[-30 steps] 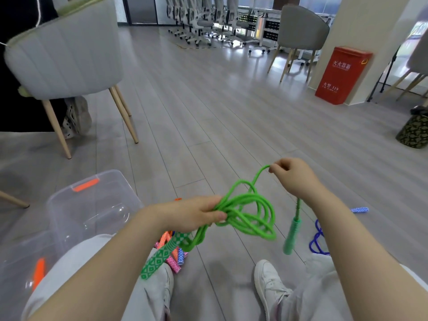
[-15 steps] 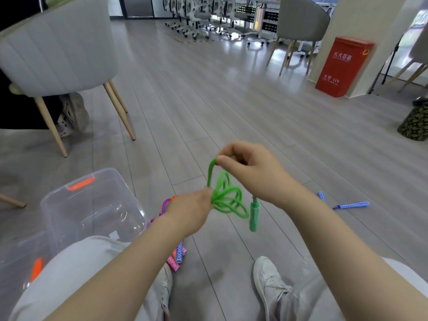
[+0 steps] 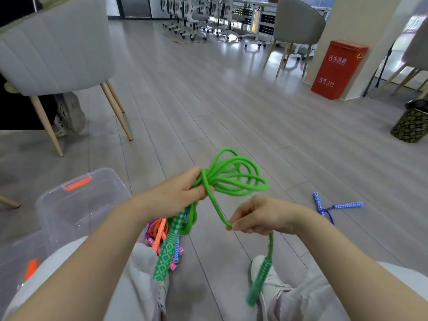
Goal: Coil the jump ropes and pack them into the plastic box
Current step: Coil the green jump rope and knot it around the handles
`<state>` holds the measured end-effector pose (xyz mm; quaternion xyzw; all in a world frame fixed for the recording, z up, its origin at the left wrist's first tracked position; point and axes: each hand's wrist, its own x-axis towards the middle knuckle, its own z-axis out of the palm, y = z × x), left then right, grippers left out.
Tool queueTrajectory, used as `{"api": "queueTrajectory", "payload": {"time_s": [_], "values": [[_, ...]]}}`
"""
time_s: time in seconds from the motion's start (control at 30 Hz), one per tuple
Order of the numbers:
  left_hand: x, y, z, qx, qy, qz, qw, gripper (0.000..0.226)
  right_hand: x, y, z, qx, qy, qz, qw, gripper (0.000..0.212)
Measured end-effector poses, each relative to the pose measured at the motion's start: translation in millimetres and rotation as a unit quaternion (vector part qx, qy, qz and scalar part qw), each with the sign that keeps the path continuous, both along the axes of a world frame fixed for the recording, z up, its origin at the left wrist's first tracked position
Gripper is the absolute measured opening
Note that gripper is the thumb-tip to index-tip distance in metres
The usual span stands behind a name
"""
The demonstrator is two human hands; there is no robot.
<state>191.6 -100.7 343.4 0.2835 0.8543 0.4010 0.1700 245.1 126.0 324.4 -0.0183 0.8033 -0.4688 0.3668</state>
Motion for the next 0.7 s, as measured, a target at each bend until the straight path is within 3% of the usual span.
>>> {"api": "queueTrajectory", "payload": {"time_s": [0.07, 0.17, 0.3, 0.43, 0.7], "values": [[9, 7, -2, -0.036, 0.001, -0.062, 0.997, 0.027, -4, -1, -4, 0.002, 0.001, -0.023, 1.000, 0.010], [26, 20, -6, -0.115, 0.004, -0.158, 0.981, 0.009, -12, 4, -8, 0.032, 0.051, -0.066, 0.996, 0.022], [39, 28, -11, -0.214, 0.027, -0.230, 0.949, 0.021, -24, 7, -6, 0.128, 0.117, -0.001, 0.985, 0.007], [36, 29, -17, -0.268, 0.053, -0.214, 0.938, 0.018, -33, 4, 11, 0.139, 0.164, -0.021, 0.976, 0.016], [30, 27, -23, -0.239, 0.053, -0.154, 0.957, 0.018, -30, -5, 39, 0.073, 0.204, -0.036, 0.976, 0.013]]}}
